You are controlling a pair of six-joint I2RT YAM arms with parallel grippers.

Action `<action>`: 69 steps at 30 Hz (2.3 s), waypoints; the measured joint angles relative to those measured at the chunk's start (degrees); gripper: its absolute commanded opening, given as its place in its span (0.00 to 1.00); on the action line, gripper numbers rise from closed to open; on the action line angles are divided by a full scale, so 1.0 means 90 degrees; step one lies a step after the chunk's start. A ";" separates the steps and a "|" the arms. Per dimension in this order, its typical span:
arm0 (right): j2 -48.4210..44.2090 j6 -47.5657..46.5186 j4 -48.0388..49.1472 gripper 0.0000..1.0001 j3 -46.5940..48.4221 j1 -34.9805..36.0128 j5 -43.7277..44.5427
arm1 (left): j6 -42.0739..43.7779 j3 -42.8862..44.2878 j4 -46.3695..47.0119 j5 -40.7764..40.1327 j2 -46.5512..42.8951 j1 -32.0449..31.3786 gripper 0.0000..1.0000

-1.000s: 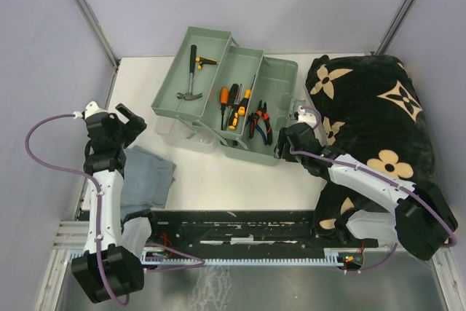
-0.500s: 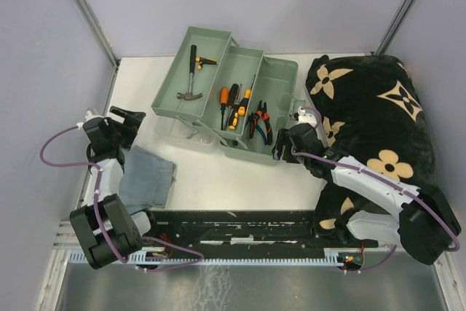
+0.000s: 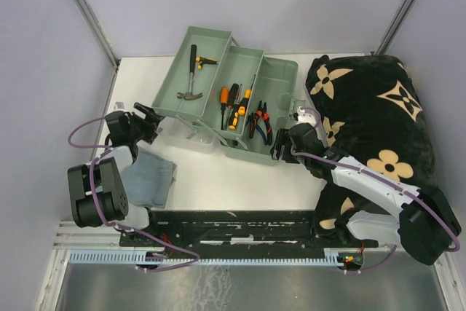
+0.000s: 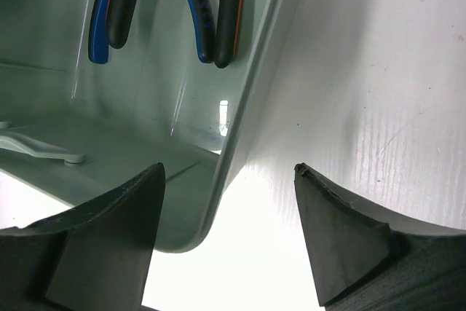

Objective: Pack the tool kit

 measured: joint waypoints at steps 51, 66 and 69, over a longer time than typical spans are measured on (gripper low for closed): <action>0.0219 0.0039 0.0000 0.82 0.0056 -0.0007 0.0087 | 0.2266 0.0000 -0.1690 -0.2732 -0.2514 -0.1642 0.03; -0.0041 0.0340 0.0393 0.84 -0.0245 -0.0036 -0.0066 | 0.3866 0.0884 -0.2620 -0.5311 -0.3126 -0.4048 0.03; -0.0129 0.0510 0.0493 0.85 -0.0357 -0.0036 -0.0044 | 0.4325 0.1061 -0.2618 -0.5887 -0.3150 -0.4605 0.03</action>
